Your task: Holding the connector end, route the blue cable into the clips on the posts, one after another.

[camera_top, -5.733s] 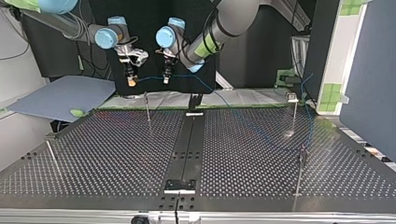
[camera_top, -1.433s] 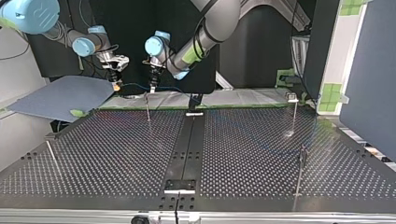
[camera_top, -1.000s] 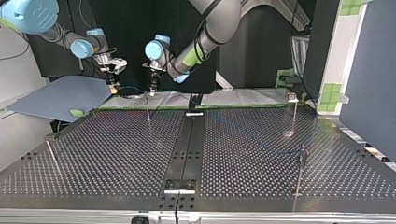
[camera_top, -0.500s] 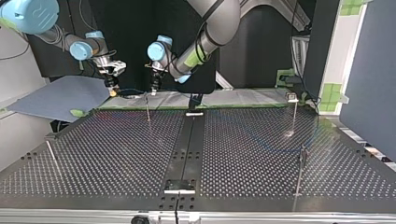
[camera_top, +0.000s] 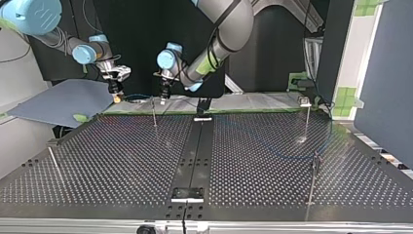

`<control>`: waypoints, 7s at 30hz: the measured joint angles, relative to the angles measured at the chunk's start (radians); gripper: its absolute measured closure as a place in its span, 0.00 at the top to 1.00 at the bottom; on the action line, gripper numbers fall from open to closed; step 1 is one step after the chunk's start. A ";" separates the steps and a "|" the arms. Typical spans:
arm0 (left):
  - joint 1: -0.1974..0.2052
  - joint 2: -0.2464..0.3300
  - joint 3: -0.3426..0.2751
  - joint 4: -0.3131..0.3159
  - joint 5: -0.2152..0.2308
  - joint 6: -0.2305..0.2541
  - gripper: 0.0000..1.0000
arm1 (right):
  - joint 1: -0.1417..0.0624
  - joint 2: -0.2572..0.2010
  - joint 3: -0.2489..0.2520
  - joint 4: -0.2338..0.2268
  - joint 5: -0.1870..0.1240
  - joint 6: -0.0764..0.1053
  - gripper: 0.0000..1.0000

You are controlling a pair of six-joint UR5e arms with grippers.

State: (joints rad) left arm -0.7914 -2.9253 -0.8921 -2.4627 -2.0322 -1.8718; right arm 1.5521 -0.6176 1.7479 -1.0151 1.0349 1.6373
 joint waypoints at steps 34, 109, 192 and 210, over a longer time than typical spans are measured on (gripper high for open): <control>0.051 -0.054 0.107 -0.086 0.103 -0.090 0.00 | 0.001 0.055 -0.058 -0.030 -0.015 0.018 0.00; 0.050 -0.005 0.202 -0.476 0.095 0.209 1.00 | 0.021 0.096 -0.266 0.075 -0.024 0.050 0.00; -0.031 0.130 -0.103 -0.249 0.097 0.137 1.00 | 0.016 0.103 -0.267 0.088 -0.023 0.050 0.00; -0.032 0.130 -0.103 -0.269 0.087 0.132 1.00 | 0.016 0.104 -0.267 0.090 -0.024 0.050 0.00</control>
State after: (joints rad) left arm -0.8234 -2.7954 -0.9947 -2.7318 -1.9453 -1.7395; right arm 1.5682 -0.5133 1.4813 -0.9248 1.0112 1.6876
